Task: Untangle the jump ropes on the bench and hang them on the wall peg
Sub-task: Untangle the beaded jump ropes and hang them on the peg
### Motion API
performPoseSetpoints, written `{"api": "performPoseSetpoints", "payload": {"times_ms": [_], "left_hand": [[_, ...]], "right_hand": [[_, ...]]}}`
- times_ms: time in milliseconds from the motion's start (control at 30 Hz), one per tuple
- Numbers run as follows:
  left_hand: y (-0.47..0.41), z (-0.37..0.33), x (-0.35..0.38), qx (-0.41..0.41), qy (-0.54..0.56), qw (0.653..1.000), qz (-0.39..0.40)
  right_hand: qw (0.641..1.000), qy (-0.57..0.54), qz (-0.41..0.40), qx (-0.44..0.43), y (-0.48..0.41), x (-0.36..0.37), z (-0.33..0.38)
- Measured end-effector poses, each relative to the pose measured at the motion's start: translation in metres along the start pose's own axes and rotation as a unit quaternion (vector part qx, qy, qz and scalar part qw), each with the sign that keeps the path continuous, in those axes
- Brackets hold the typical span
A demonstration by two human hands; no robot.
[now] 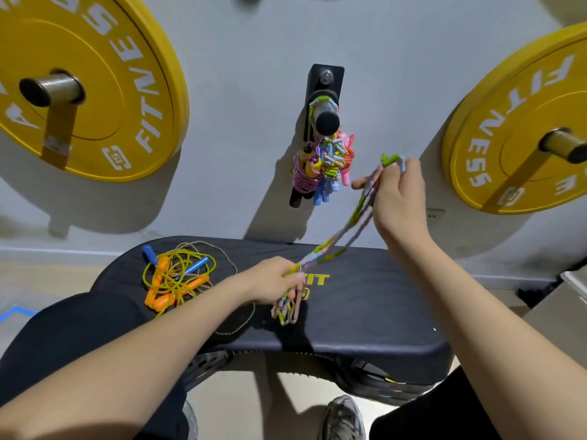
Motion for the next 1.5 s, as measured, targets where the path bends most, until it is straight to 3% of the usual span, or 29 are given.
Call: {"api": "performPoseSetpoints", "payload": {"times_ms": [67, 133, 233, 300, 433, 500, 567, 600, 700, 767, 900, 1000, 1133, 1233, 1300, 1400, 1500], "left_hand": [[-0.005, -0.004, -0.02, -0.011, 0.041, 0.996, -0.082], [-0.009, -0.011, -0.043, -0.012, 0.091, 0.982, -0.163], [-0.009, -0.02, -0.073, -0.01, 0.192, 0.948, -0.253], [-0.008, -0.027, -0.084, -0.004, 0.267, 0.931, -0.249], [-0.011, -0.042, -0.09, -0.013, 0.437, 0.891, -0.121], [-0.015, -0.042, -0.094, -0.021, 0.361, 0.925, -0.119], [-0.017, -0.039, -0.1, -0.033, 0.203, 0.966, -0.157], [-0.02, -0.036, -0.103, -0.04, 0.124, 0.976, -0.176], [-0.027, -0.023, -0.107, -0.062, -0.032, 0.975, -0.211], [-0.032, -0.014, -0.108, -0.076, -0.074, 0.964, -0.245], [-0.039, -0.002, -0.117, -0.089, 0.054, 0.946, -0.308], [-0.042, -0.008, -0.116, -0.061, 0.032, 0.952, -0.297], [-0.049, -0.028, -0.077, 0.006, 0.087, 0.994, -0.068], [-0.047, -0.038, -0.047, 0.07, 0.021, 0.996, 0.043], [-0.047, -0.039, -0.029, 0.091, 0.017, 0.992, 0.086], [-0.051, -0.035, -0.017, 0.069, 0.036, 0.994, 0.075], [-0.048, -0.035, -0.017, 0.039, 0.101, 0.987, 0.122]], "right_hand": [[0.97, 0.238, 0.026, -0.032, -0.008, -0.002, -0.016], [0.906, 0.417, 0.067, -0.023, -0.016, -0.003, -0.031], [0.858, 0.504, 0.092, 0.014, -0.024, -0.003, -0.049], [0.837, 0.535, 0.114, 0.016, -0.027, 0.001, -0.059], [0.792, 0.588, 0.162, -0.004, -0.024, 0.018, -0.074], [0.783, 0.601, 0.156, -0.037, -0.025, 0.025, -0.074], [0.805, 0.576, 0.137, -0.045, -0.031, 0.03, -0.069], [0.838, 0.53, 0.126, -0.023, -0.035, 0.031, -0.067], [0.954, 0.269, 0.101, 0.088, -0.045, 0.032, -0.063], [0.983, 0.114, 0.076, 0.122, -0.046, 0.031, -0.06], [0.996, 0.014, 0.064, 0.063, -0.051, 0.028, -0.048], [0.991, -0.071, 0.11, 0.008, -0.048, 0.034, -0.034], [0.976, -0.057, 0.186, -0.095, -0.035, 0.045, -0.015], [0.962, -0.032, 0.215, -0.163, -0.026, 0.053, -0.003], [0.96, -0.055, 0.215, -0.172, -0.024, 0.054, 0.001], [0.962, -0.078, 0.197, -0.171, -0.027, 0.047, 0.002], [0.98, -0.003, 0.112, -0.162, -0.036, 0.034, -0.011]]}}
Point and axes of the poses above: each hand's wrist, its own y-axis away from the middle knuckle, its own x-axis out of the palm, z = x × y, the point moved 4 cm from there along -y, towards the middle knuckle, and after that the axes turned 8 degrees about y, right-handed, at the moved point
